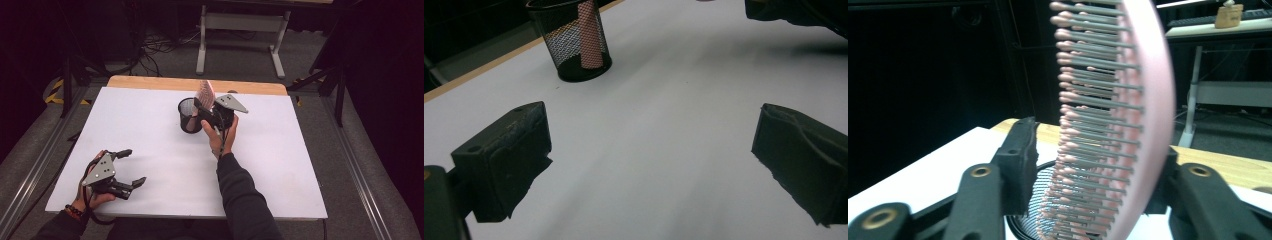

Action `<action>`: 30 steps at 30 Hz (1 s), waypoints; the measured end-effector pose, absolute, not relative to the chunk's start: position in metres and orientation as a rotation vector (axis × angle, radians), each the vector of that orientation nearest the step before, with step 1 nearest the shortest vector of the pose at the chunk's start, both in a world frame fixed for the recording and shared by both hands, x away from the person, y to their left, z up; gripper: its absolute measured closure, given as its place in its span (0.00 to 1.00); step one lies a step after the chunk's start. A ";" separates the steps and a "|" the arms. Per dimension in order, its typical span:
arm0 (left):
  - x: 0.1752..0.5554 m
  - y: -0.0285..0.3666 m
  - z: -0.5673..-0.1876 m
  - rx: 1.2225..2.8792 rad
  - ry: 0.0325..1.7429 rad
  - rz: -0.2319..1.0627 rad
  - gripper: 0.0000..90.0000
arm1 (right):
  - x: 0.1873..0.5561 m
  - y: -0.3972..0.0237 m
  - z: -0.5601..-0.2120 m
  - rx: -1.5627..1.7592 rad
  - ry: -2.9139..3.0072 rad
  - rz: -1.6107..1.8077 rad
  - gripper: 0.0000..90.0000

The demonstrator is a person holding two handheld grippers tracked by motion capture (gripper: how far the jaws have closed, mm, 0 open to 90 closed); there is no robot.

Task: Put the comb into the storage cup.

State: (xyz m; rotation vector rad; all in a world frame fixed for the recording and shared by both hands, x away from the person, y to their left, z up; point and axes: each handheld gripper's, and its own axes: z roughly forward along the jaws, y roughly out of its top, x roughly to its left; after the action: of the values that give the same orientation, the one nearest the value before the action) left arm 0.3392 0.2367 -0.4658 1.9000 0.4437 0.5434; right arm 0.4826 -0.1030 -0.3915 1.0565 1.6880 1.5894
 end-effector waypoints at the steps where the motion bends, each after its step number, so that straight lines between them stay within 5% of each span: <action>1: 0.339 0.237 -0.466 1.900 0.444 0.542 0.03 | 0.483 -0.104 -0.392 1.062 1.686 1.586 0.56; 30: 0.339 0.233 -0.467 1.916 0.439 0.533 0.04 | 0.478 -0.113 -0.400 1.085 1.704 1.506 0.43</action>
State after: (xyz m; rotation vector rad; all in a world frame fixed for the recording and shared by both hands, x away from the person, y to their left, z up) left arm 0.3385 0.2335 -0.4667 1.9156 0.4393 0.5332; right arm 0.4783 -0.1130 -0.3995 1.0846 1.7043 1.5061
